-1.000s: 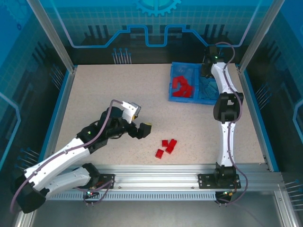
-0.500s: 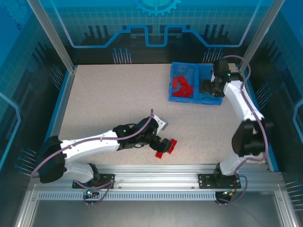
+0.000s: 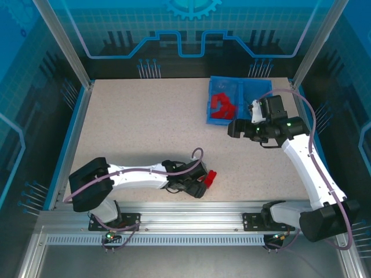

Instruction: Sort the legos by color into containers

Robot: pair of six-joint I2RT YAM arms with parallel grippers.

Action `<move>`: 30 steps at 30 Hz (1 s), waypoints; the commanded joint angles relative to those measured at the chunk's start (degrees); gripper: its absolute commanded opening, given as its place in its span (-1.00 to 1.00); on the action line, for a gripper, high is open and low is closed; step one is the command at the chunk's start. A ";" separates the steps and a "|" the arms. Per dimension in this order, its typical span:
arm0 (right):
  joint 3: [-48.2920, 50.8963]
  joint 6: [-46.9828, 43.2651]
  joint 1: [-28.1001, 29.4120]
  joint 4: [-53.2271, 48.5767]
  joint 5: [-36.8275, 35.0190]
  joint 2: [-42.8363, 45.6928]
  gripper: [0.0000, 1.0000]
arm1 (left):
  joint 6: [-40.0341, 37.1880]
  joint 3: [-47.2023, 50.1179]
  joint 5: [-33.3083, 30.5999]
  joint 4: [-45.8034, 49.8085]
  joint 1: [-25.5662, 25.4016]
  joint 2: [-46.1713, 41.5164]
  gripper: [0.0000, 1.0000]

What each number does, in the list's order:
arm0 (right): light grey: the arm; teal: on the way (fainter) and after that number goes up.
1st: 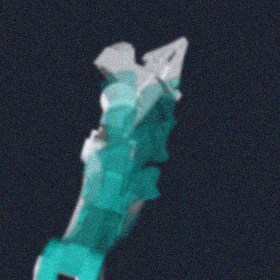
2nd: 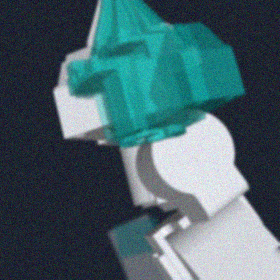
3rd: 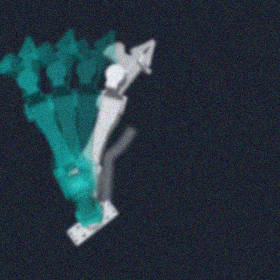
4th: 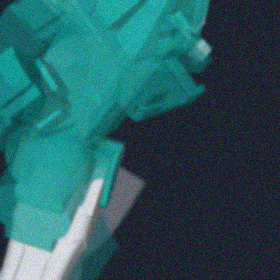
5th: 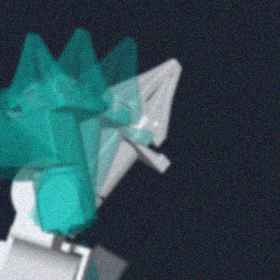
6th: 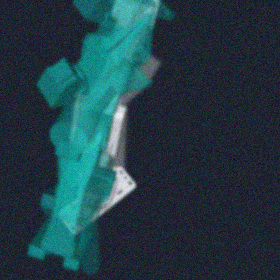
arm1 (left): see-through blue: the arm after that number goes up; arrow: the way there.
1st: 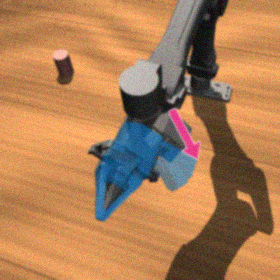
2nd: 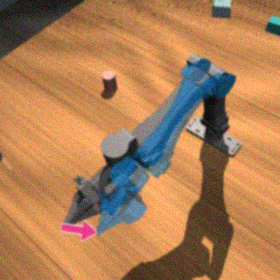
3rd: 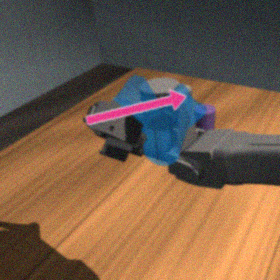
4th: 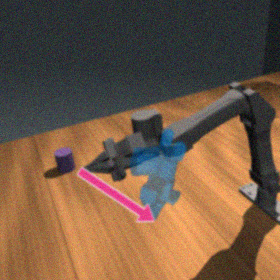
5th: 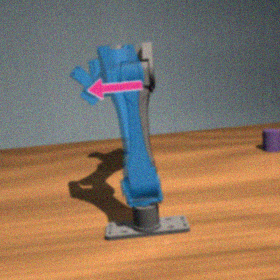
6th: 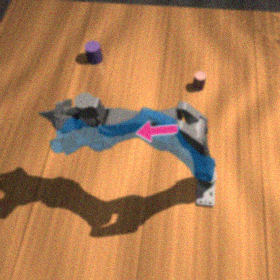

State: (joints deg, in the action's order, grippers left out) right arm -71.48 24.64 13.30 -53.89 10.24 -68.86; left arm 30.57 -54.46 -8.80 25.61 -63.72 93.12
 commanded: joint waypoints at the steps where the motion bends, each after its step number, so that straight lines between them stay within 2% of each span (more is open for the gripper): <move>1: 0.73 1.45 1.03 -1.89 1.49 0.92 0.89 | 1.89 -2.59 -0.64 2.92 -0.46 2.76 0.49; 8: 0.93 1.34 1.21 -1.21 2.35 -0.10 0.92 | 2.36 -2.94 -0.08 2.14 -0.52 5.77 0.15; 14: -0.53 -0.90 1.54 -4.45 5.35 -1.39 0.94 | 1.74 -2.06 -0.40 3.22 -1.04 6.46 -0.17; 18: -1.51 -2.13 1.83 -7.22 8.33 -2.16 0.95 | 0.62 -1.88 -0.28 3.92 -1.14 6.77 -0.29; 22: -1.47 -2.10 1.93 -7.26 9.70 -1.67 0.96 | -0.63 -3.02 -3.09 4.90 -1.14 6.46 -0.38; 28: -3.49 -1.79 1.91 -7.04 11.35 -1.44 0.98 | -4.10 -8.07 -9.06 6.25 0.14 -3.60 -0.43; 30: -3.93 -1.03 1.76 -6.55 8.97 -0.76 0.99 | -6.59 -10.76 -9.77 5.68 1.29 -6.35 -0.43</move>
State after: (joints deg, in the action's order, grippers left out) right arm -73.28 23.53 14.63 -59.55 19.09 -70.85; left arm 28.05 -60.07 -14.66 31.09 -63.72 92.71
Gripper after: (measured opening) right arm 0.990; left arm 0.351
